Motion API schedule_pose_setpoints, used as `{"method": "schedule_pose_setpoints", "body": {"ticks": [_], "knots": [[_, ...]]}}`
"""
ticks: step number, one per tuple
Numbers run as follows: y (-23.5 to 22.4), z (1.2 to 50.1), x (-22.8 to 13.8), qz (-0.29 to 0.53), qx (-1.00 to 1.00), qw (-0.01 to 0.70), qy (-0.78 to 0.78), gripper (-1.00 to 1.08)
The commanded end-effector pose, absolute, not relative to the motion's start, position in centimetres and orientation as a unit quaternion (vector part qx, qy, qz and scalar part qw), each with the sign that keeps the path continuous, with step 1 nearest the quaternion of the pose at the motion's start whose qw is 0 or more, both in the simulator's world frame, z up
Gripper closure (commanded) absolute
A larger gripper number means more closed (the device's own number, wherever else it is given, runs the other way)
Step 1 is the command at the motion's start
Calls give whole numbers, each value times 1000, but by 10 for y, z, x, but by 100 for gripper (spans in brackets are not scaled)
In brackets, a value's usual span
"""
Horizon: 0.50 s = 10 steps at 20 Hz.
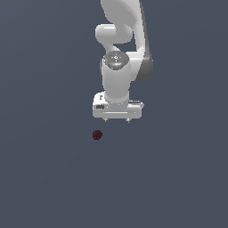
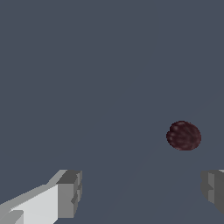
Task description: Pick up the object and move it to a goal position.
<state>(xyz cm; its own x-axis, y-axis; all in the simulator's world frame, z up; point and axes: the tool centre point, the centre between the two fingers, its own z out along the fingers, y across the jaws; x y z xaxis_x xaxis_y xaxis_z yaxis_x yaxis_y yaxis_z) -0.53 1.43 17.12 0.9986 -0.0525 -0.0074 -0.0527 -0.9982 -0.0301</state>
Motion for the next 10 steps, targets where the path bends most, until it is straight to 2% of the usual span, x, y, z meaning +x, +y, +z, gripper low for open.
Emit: {"method": "schedule_pose_setpoints", "body": {"ticks": [1,10], "knots": [[14,171,-5,3,-1000,15,26,-92],[9,185,-10,7,-999,22,41,-92]]}}
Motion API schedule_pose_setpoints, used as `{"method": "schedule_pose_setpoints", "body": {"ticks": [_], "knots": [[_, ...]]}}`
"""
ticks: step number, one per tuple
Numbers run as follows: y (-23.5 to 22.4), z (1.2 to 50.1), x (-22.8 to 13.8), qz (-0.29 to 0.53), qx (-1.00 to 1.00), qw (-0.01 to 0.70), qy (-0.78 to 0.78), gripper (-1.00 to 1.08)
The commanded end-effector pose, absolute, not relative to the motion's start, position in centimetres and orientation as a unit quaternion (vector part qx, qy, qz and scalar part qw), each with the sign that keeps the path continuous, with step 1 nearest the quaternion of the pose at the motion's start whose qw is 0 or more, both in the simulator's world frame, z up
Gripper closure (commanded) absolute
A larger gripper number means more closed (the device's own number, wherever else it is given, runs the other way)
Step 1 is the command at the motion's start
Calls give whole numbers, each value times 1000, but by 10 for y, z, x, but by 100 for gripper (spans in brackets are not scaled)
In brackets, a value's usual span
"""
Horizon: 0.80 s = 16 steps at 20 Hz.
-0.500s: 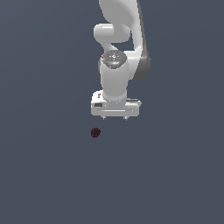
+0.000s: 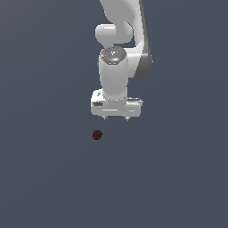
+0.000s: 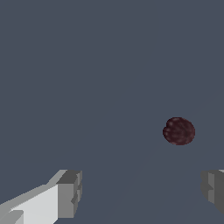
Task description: Pick up the object and move it to a goal position.
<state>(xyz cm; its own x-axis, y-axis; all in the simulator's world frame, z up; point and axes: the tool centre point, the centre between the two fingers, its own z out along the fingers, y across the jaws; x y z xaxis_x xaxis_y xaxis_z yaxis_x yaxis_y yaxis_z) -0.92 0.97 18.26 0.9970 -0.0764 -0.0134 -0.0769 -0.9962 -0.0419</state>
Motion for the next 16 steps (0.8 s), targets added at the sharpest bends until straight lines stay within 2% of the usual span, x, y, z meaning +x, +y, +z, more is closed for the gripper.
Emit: {"method": "schedule_pose_setpoints", "body": {"ticks": [1,9,16], "knots": [[9,185,-10,7,-999,23,41,-92],[2,176,-9,6,-998,22,57,-92],[-32,142,-6,5,-992,17,128,-92]]}}
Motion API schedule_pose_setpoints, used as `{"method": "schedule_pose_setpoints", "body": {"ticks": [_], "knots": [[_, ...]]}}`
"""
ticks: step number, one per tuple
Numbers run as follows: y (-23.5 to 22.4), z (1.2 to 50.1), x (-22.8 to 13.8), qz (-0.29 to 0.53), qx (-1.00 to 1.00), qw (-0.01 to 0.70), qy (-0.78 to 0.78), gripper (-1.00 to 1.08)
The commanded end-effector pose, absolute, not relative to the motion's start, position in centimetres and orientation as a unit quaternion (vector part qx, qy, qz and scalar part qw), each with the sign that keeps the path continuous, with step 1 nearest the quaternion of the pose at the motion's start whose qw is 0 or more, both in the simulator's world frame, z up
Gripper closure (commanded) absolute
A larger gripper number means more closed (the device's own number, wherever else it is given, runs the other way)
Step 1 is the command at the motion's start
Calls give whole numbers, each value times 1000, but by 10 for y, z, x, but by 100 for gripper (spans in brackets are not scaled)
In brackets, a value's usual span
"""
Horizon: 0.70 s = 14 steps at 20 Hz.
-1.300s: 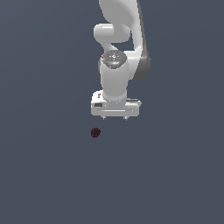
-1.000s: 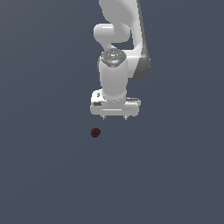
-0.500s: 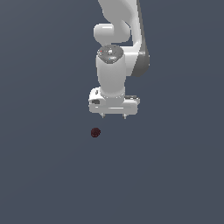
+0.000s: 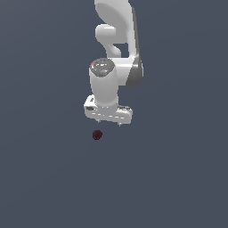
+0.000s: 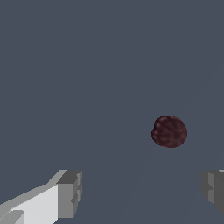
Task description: Pick up the object and move it to a goal position.
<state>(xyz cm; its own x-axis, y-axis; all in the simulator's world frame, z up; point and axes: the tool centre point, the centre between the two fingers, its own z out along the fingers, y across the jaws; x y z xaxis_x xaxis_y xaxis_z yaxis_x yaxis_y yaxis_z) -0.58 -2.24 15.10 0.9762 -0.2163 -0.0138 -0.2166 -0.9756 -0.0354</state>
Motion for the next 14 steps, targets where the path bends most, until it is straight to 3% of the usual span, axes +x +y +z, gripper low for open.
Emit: {"method": "schedule_pose_setpoints", "body": {"ticks": [1,14], "knots": [[-39,134,-6,5,-990,15,142,-92],[-96,79,-11,0,-967,0,254,-92]]}}
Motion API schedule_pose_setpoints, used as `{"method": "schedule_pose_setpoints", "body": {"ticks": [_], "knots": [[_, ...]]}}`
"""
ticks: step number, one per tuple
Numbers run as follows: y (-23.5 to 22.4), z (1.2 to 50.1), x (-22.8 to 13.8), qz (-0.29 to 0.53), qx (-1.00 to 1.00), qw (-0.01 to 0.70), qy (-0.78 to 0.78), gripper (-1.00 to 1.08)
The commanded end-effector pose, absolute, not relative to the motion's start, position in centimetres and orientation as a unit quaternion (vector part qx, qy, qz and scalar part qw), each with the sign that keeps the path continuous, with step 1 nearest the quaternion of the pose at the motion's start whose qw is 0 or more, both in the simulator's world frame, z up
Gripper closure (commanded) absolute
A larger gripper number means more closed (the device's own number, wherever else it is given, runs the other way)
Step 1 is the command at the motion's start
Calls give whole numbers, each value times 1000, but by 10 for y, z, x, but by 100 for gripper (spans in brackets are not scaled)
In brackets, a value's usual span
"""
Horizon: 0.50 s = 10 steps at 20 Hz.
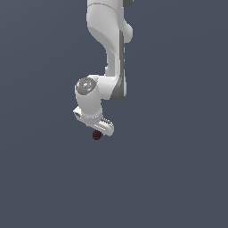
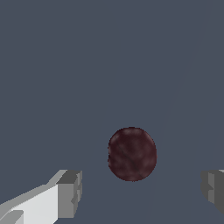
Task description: Pick up the object and move it to a goal position.
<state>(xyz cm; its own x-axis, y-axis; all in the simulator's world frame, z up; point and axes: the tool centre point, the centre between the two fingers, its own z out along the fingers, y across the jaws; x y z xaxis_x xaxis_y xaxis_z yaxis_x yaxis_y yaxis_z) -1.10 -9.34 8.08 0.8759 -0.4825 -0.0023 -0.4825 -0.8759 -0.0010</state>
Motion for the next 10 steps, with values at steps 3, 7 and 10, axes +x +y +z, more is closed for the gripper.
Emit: {"method": "schedule_pose_setpoints", "body": {"ticks": [3,7,10], "knots": [[-95,79,-11,1,-968,0,251,-92],[-95,71,-11,1,-968,0,252,-92],[-95,58,-12,1,-967,0,253,-92]]}}
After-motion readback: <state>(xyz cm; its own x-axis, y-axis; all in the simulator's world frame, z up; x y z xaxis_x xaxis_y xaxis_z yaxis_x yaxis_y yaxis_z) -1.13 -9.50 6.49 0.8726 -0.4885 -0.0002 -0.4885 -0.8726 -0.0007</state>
